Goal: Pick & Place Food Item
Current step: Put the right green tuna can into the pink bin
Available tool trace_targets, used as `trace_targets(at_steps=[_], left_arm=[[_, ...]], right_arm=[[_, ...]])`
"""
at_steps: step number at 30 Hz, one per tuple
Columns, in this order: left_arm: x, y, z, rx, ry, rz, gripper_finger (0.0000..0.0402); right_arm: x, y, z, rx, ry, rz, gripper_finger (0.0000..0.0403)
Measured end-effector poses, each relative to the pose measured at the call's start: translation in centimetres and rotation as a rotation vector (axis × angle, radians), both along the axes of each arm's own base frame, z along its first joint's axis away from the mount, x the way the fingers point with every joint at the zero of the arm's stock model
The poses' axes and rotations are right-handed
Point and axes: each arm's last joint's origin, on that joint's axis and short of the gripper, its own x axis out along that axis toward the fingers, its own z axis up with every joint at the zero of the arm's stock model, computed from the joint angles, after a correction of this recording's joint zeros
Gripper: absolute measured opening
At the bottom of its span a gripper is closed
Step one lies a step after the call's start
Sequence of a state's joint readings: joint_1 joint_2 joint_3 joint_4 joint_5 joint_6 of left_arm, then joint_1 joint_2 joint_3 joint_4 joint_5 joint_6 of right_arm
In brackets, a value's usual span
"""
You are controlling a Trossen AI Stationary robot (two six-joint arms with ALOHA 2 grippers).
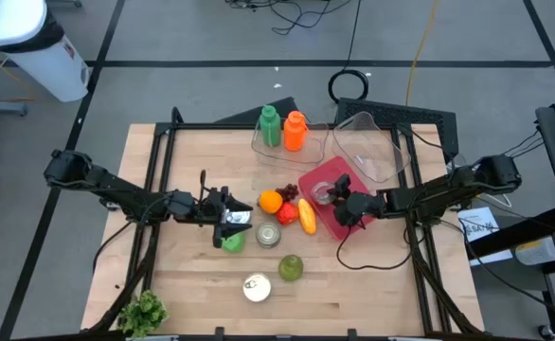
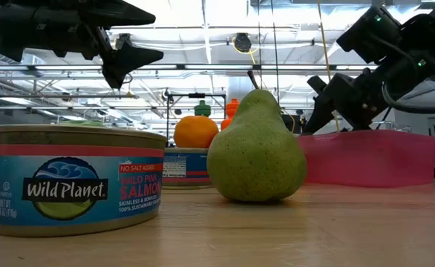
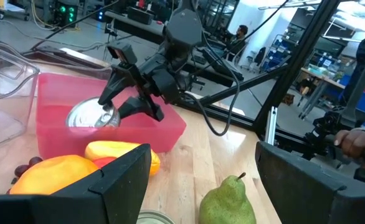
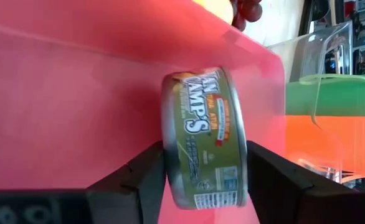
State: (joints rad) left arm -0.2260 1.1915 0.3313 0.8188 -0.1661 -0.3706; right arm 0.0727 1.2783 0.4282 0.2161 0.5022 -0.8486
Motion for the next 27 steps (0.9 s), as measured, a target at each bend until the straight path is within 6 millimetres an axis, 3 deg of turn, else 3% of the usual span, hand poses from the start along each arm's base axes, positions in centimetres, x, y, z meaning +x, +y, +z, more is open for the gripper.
trace_targets(at_steps=[10, 27], left_arm=[[0.00, 0.00, 0.00, 0.000, 0.000, 0.000, 0.0299], [0.00, 0.00, 0.00, 0.000, 0.000, 0.000, 0.0299]], right_arm=[[0.09, 0.01, 0.08, 0.028, -0.029, -0.019, 0.0211], [0.25, 0.35, 0.28, 0.245, -0.181, -0.170, 0.0212]])
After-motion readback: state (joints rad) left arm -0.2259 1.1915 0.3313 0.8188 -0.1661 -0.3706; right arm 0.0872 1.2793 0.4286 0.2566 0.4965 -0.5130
